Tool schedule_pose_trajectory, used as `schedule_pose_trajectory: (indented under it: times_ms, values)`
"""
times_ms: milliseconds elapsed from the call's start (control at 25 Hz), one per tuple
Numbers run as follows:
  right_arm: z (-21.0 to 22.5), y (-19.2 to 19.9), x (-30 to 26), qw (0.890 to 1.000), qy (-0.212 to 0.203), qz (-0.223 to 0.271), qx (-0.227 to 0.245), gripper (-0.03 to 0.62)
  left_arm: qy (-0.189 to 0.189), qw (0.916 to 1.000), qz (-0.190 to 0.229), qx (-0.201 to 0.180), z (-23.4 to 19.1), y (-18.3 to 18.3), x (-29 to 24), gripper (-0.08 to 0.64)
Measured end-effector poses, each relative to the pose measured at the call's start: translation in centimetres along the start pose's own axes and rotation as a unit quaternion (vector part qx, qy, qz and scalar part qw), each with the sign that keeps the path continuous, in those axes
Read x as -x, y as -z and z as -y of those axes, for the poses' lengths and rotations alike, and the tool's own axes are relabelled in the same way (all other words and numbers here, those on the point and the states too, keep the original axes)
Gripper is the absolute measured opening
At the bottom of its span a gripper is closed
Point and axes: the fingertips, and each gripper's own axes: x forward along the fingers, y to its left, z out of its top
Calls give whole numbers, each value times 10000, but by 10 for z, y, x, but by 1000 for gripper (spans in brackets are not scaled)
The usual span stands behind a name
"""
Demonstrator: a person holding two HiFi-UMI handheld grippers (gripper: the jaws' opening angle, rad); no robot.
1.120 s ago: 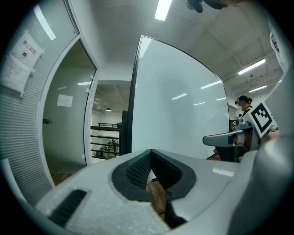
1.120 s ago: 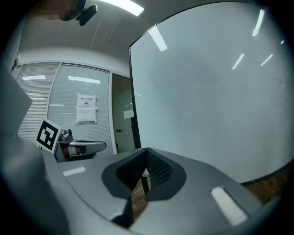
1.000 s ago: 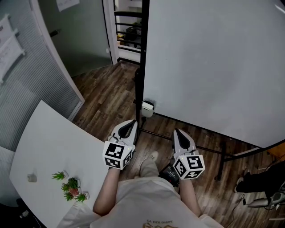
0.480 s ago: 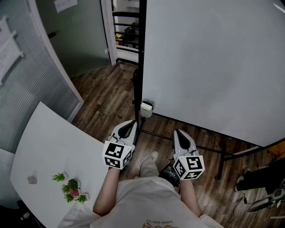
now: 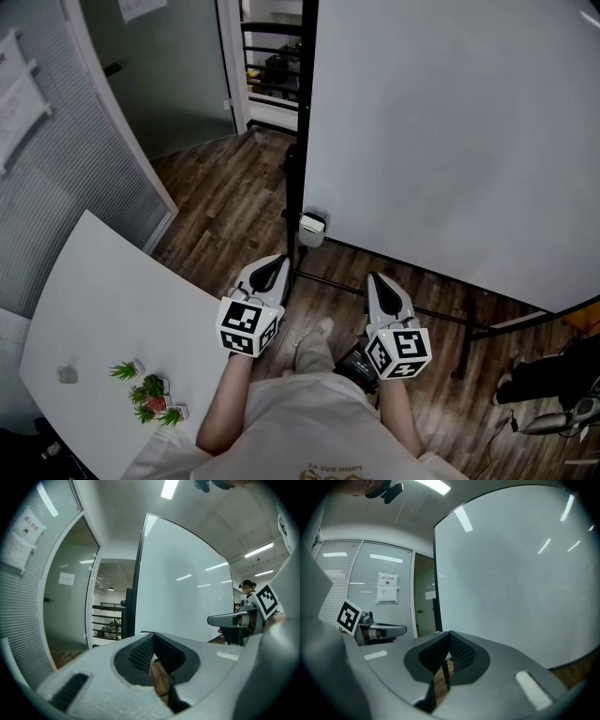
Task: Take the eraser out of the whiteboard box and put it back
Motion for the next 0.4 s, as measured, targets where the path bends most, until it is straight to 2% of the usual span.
schedule_pose_trajectory:
  times_ms: [400]
  values:
    - [-2, 0, -5, 10000, -58, -26, 71, 9, -21, 10000, -47, 42, -3, 2, 0, -2]
